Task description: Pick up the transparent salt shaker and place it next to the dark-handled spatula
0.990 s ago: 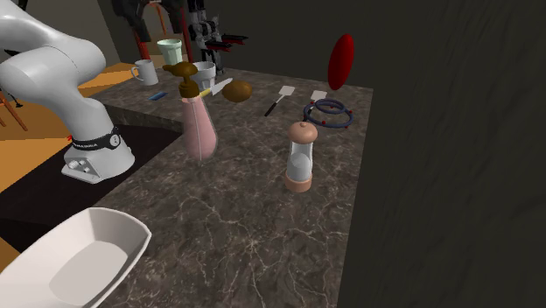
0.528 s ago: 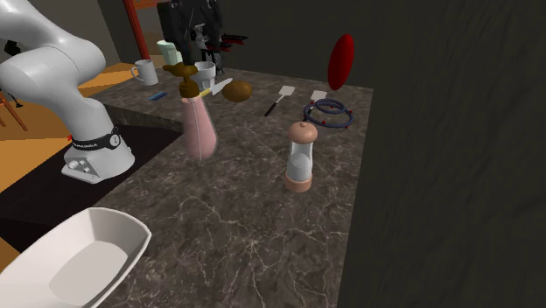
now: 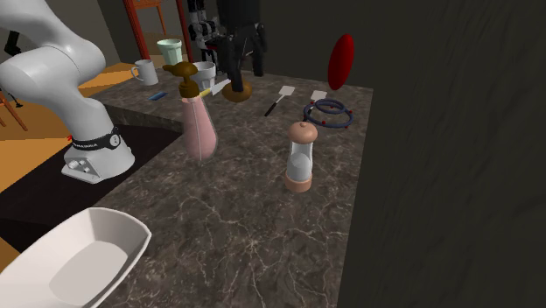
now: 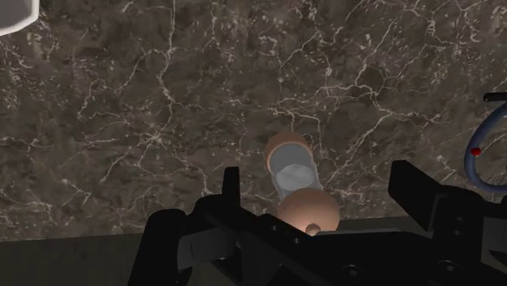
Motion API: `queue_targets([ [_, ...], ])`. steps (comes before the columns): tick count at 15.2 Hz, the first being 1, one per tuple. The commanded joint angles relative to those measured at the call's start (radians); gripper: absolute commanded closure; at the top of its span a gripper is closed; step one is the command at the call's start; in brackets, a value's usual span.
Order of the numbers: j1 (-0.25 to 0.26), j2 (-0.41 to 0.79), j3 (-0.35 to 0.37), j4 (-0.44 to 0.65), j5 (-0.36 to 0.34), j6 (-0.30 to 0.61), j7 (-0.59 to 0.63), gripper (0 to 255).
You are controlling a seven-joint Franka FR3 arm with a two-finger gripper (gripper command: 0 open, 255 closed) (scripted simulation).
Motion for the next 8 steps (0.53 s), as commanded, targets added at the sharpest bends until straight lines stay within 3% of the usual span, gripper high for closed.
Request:
queue_targets([
  [1, 0.001, 0.081, -0.003, 0.056, 0.012, 0.021, -0.001, 0],
  [8, -0.005, 0.367, -0.006, 0.308, 0.057, 0.038, -0.010, 0],
])
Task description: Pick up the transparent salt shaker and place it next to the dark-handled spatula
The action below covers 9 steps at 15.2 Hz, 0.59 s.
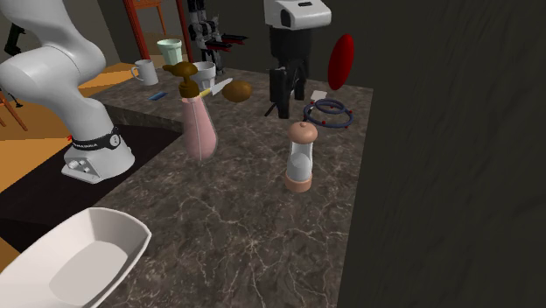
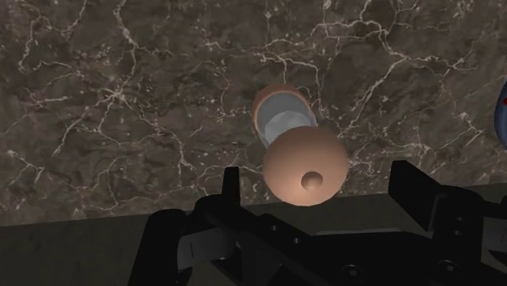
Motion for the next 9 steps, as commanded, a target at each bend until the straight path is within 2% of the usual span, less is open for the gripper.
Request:
queue_targets([
  [1, -0.004, 0.084, 0.000, 0.082, 0.013, -0.002, -0.002, 0],
  [3, -0.008, 0.153, 0.002, 0.155, 0.023, -0.010, -0.003, 0],
  [9, -0.009, 0.182, 0.003, 0.115, 0.027, 0.059, -0.006, 0],
])
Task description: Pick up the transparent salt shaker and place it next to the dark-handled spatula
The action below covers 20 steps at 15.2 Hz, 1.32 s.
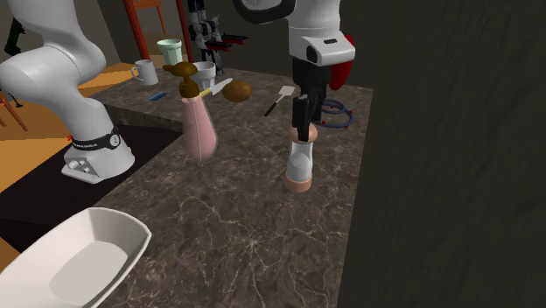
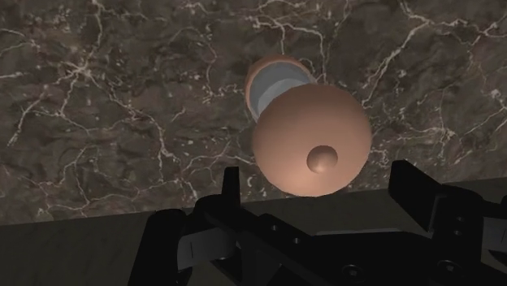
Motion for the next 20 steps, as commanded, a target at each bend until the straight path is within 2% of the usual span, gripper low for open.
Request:
queue_targets([
  [1, -0.001, 0.013, 0.001, -0.011, 0.002, 0.024, -0.001, 0],
  [9, -0.001, 0.016, 0.001, -0.014, 0.002, 0.030, -0.001, 0],
  [10, -0.001, 0.016, 0.001, -0.014, 0.002, 0.030, -0.001, 255],
  [20, -0.001, 0.011, 0.000, -0.007, 0.002, 0.019, -0.001, 255],
])
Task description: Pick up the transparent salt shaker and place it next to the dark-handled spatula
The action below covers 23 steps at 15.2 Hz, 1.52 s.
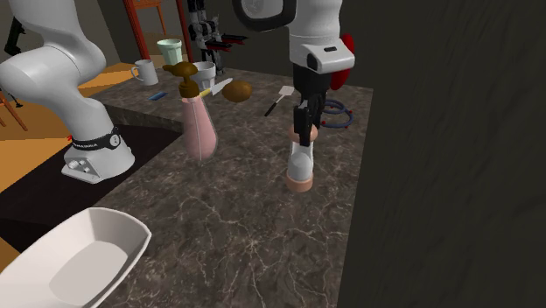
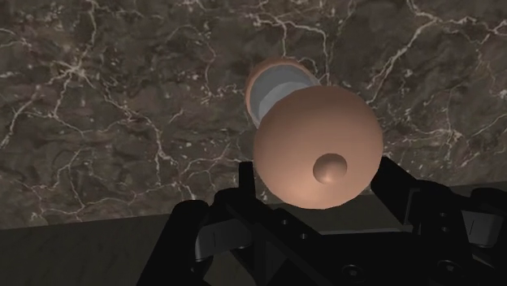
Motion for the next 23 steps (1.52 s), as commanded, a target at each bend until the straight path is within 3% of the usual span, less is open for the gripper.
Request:
queue_targets([
  [1, 0.000, -0.008, 0.000, 0.010, -0.001, -0.018, 0.001, 255],
  [23, -0.001, -0.051, -0.004, 0.245, -0.008, -0.296, 0.006, 255],
])
